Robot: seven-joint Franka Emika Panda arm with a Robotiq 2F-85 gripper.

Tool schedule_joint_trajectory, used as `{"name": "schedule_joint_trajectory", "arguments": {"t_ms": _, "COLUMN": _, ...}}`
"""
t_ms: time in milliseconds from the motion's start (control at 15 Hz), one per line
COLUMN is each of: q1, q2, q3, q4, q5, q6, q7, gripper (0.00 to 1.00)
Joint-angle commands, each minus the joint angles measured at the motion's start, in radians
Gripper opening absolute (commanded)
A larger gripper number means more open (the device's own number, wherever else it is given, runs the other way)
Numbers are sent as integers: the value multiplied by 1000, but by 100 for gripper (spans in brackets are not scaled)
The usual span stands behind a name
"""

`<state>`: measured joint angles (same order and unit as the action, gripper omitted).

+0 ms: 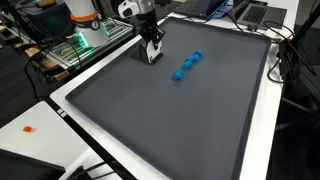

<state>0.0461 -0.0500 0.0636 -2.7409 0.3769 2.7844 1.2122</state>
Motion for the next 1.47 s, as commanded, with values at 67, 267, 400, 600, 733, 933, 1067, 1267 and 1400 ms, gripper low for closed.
{"name": "schedule_joint_trajectory", "arguments": {"t_ms": 67, "q1": -1, "q2": -31, "q3": 0, "q4": -16, "q5": -15, "q6": -6, "q7": 3, "gripper": 1}}
{"name": "schedule_joint_trajectory", "arguments": {"t_ms": 267, "q1": -1, "q2": -25, "q3": 0, "q4": -16, "q5": -13, "q6": 10, "q7": -2, "gripper": 1}}
{"name": "schedule_joint_trajectory", "arguments": {"t_ms": 400, "q1": 1, "q2": -14, "q3": 0, "q4": -15, "q5": -2, "q6": 18, "q7": -9, "gripper": 1}}
{"name": "schedule_joint_trajectory", "arguments": {"t_ms": 600, "q1": 3, "q2": 7, "q3": 0, "q4": -8, "q5": 12, "q6": 32, "q7": -15, "gripper": 1}}
{"name": "schedule_joint_trajectory", "arguments": {"t_ms": 733, "q1": 7, "q2": 14, "q3": 0, "q4": -8, "q5": 34, "q6": 49, "q7": -29, "gripper": 1}}
{"name": "schedule_joint_trajectory", "arguments": {"t_ms": 933, "q1": 8, "q2": 27, "q3": 0, "q4": -8, "q5": 38, "q6": 65, "q7": -35, "gripper": 1}}
{"name": "schedule_joint_trajectory", "arguments": {"t_ms": 1067, "q1": 7, "q2": 38, "q3": 0, "q4": -8, "q5": 33, "q6": 61, "q7": -37, "gripper": 1}}
{"name": "schedule_joint_trajectory", "arguments": {"t_ms": 1267, "q1": 4, "q2": 40, "q3": -1, "q4": -12, "q5": 16, "q6": 55, "q7": -28, "gripper": 1}}
{"name": "schedule_joint_trajectory", "arguments": {"t_ms": 1400, "q1": 1, "q2": 27, "q3": -3, "q4": -11, "q5": 10, "q6": 44, "q7": -16, "gripper": 30}}
